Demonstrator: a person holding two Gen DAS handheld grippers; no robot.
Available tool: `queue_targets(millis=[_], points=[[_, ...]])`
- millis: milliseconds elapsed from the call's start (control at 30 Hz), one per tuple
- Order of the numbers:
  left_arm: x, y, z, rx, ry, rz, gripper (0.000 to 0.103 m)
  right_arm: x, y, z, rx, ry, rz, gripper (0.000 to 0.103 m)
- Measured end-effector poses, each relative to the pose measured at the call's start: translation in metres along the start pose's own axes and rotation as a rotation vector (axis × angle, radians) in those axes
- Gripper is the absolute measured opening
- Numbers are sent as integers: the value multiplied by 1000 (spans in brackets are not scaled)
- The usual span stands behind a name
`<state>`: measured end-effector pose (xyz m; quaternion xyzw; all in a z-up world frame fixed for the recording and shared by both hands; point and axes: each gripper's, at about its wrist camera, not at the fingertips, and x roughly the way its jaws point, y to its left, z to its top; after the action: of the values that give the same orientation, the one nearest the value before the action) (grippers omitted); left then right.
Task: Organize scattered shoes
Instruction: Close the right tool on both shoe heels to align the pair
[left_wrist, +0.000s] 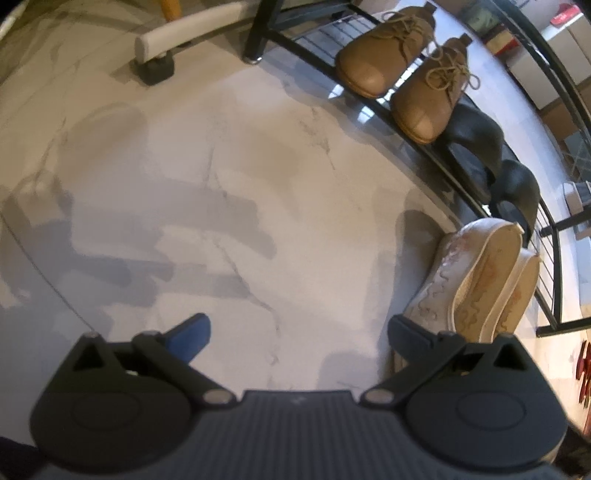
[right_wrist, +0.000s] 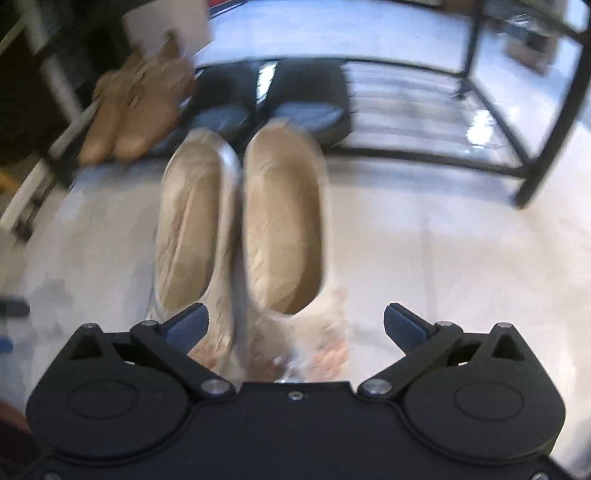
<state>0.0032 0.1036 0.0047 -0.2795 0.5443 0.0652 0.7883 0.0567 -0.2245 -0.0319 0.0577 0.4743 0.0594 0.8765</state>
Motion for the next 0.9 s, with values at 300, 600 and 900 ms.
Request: queue_targets(millis=[300,600,900], points=[[5,-1,1,-2,13,10,102,6,17,12,-61,-129,76,77],[8,-3,-1,5,24,12,102,24,16,12,-47,-24,66,78],[9,-3,1,1,27,11,102,34,38,22,-8,-3,21,17]])
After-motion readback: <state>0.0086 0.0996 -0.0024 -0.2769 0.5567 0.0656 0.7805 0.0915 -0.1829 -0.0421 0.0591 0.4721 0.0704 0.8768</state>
